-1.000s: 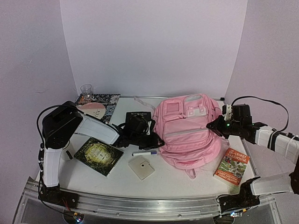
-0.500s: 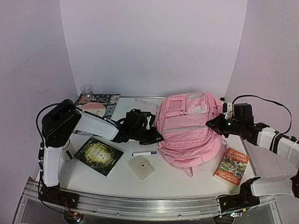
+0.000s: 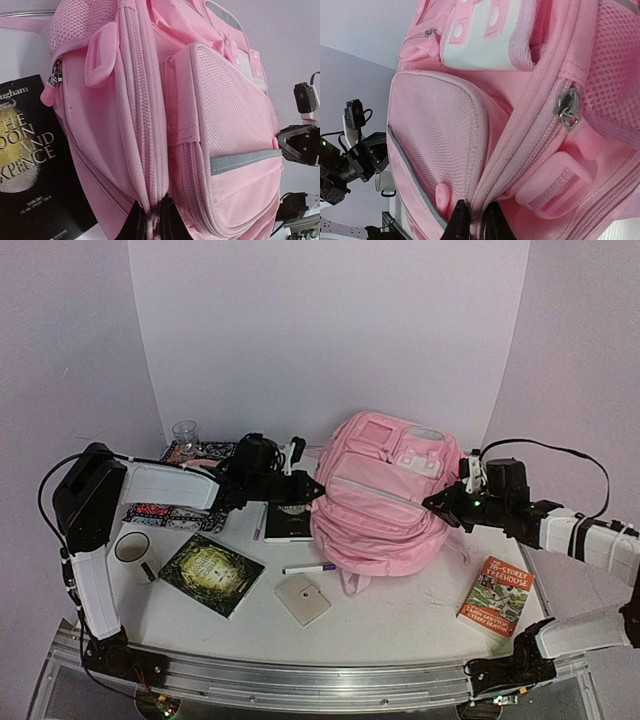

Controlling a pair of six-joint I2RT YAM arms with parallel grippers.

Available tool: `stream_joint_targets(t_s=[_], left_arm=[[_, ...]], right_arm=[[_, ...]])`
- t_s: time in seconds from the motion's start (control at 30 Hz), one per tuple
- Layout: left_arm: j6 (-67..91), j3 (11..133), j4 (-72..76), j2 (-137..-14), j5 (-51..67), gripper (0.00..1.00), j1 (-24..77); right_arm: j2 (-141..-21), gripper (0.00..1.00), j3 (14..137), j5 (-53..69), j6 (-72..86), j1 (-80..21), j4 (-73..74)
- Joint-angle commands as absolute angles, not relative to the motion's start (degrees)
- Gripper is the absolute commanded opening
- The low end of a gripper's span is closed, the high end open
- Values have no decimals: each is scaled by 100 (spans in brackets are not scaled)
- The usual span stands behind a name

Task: Pack the student bag
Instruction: Put down the student bag at the center of the board, then grab the student bag from the center of the board.

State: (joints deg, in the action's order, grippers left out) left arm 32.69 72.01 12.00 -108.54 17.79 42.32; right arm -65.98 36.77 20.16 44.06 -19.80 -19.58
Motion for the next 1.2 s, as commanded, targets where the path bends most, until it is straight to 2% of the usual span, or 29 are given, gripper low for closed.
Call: stream_joint_targets(t_s=[0.0, 0.13, 0.33, 0.43, 0.5, 0.63, 0.7, 0.93, 1.17], left_arm=[[2435, 7408, 1609, -10904, 790, 0, 3764], [2117, 7526, 1462, -11176, 600, 0, 3551], [1291, 7699, 1254, -11517, 629, 0, 3377], [1015, 7722, 1222, -11522, 756, 1, 3310], [867, 7754, 1209, -11479, 764, 7, 3290], [771, 7800, 1191, -11325, 754, 30, 3287], [828, 7758, 1185, -11193, 799, 37, 3291], [1092, 7186, 1182, -10477, 642, 54, 3563], [1391, 6556, 1178, -9781, 63, 62, 4224]], right_arm=[[-7108, 3, 3920, 2602, 4169, -2331, -2741], [-7772, 8, 4013, 2527, 4216, -2502, -3006], [-8158, 36, 4152, 2099, 3829, -2517, -2695], [-8212, 42, 4279, 1905, 3599, -2499, -2416], [-8281, 44, 4316, 1882, 3508, -2476, -2382], [-8605, 46, 4475, 2114, 3467, -2446, -2393], [-8743, 48, 4535, 2101, 3502, -2450, -2421], [-9296, 54, 4679, 1903, 3867, -2451, -2675], [-9761, 52, 4653, 1903, 4252, -2445, -3108]])
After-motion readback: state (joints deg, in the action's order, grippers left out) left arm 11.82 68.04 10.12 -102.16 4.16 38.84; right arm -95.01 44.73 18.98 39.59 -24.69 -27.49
